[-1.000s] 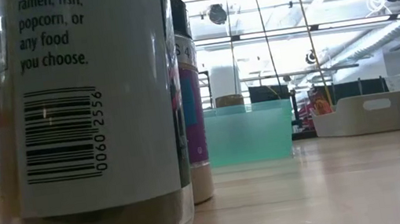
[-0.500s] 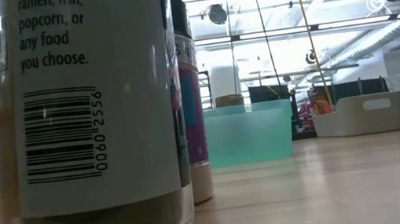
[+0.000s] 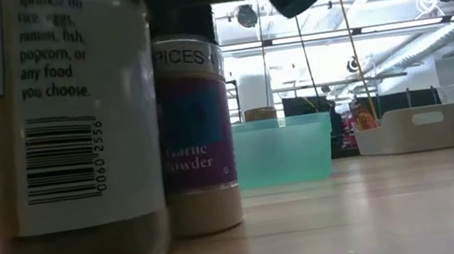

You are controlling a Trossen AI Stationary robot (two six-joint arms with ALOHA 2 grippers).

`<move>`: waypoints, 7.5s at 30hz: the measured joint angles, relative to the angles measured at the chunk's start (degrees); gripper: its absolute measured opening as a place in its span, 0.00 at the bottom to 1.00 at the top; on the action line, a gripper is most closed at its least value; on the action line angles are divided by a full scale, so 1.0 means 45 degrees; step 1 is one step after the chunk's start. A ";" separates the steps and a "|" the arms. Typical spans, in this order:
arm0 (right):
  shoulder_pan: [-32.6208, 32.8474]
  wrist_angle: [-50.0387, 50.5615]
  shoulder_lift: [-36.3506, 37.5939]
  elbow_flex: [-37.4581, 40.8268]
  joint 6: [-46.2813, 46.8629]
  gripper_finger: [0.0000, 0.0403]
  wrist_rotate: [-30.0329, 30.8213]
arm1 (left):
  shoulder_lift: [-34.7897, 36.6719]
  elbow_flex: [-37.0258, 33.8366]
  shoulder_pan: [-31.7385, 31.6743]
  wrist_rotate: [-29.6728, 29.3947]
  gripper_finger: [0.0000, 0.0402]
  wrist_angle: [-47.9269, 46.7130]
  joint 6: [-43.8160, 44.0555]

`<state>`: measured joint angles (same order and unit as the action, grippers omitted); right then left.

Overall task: Sort spices by type
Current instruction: Put the brown seasoning bottle into the green bin

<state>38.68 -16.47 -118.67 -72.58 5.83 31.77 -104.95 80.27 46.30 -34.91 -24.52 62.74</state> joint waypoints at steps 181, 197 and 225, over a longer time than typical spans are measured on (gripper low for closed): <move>0.1762 1.3886 0.3570 0.0010 0.8087 0.00 0.4862 | -0.5443 1.0375 -0.2040 0.4689 0.82 -1.2350 0.4308; 0.1767 1.3872 0.3570 0.0010 0.8129 0.00 0.4862 | -0.5997 1.0380 -0.2050 0.5122 0.82 -1.2326 0.4211; 0.1767 1.3775 0.3570 0.0010 0.8129 0.00 0.4857 | -0.6526 1.0384 -0.2075 0.5572 0.70 -1.1982 0.3982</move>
<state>46.63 45.52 -102.61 -72.53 42.41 53.63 -134.32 127.00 36.97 -9.83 -78.44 80.66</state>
